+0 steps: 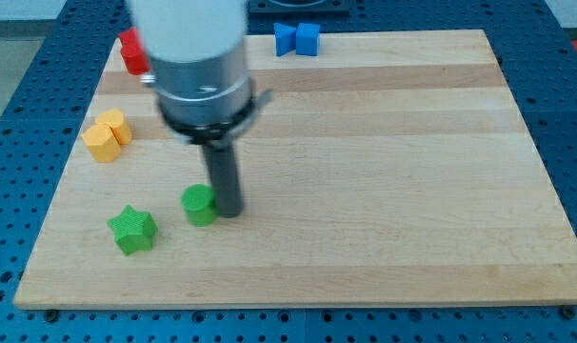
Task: Move your arm at center left
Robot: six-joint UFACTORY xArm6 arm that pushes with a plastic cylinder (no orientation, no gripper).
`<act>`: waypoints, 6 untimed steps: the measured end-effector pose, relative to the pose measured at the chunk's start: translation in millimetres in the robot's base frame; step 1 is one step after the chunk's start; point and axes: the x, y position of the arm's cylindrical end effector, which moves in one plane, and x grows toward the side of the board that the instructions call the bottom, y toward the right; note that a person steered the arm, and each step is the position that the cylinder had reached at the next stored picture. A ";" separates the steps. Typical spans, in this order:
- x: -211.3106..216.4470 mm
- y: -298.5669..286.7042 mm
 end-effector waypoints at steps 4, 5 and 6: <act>-57.0 -42.1; -50.6 -113.6; -49.3 -190.8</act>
